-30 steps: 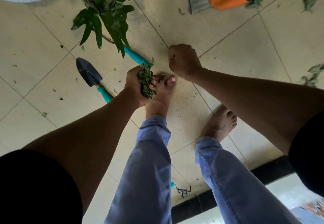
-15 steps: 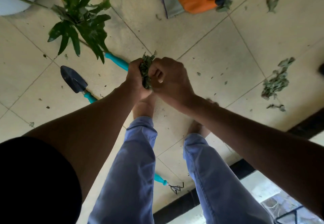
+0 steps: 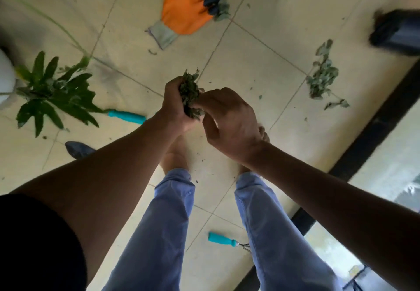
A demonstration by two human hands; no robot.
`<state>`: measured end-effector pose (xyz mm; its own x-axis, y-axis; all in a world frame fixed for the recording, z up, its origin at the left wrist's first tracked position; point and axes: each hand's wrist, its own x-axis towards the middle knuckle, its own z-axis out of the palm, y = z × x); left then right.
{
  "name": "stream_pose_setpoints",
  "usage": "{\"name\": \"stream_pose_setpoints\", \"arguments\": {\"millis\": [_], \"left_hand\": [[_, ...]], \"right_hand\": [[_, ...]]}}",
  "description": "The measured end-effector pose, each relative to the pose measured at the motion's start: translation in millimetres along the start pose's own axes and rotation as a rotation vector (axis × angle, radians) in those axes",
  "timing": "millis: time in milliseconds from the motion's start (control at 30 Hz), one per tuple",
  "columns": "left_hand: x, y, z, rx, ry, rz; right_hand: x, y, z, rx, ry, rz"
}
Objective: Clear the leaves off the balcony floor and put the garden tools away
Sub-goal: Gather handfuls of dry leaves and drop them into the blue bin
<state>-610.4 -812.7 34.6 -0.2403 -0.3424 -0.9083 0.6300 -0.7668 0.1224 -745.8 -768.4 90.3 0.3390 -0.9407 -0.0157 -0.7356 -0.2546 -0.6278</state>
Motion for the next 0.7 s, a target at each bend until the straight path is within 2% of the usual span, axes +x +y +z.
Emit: {"name": "stream_pose_setpoints", "arguments": {"millis": [133, 233, 333, 467, 700], "left_hand": [[16, -20, 31, 0.042, 0.012, -0.067], [30, -38, 48, 0.081, 0.030, -0.131], [40, -55, 63, 0.129, 0.027, -0.187], [58, -71, 75, 0.201, 0.013, -0.221], [88, -92, 86, 0.269, 0.019, -0.245]], "right_hand": [[-14, 44, -23, 0.063, 0.148, 0.309], [-24, 107, -30, -0.107, 0.090, 0.500], [-34, 177, -36, -0.295, -0.115, 0.584], [-47, 240, -49, -0.357, -0.301, 0.679], [-61, 290, -49, -0.495, -0.322, 0.695]]}}
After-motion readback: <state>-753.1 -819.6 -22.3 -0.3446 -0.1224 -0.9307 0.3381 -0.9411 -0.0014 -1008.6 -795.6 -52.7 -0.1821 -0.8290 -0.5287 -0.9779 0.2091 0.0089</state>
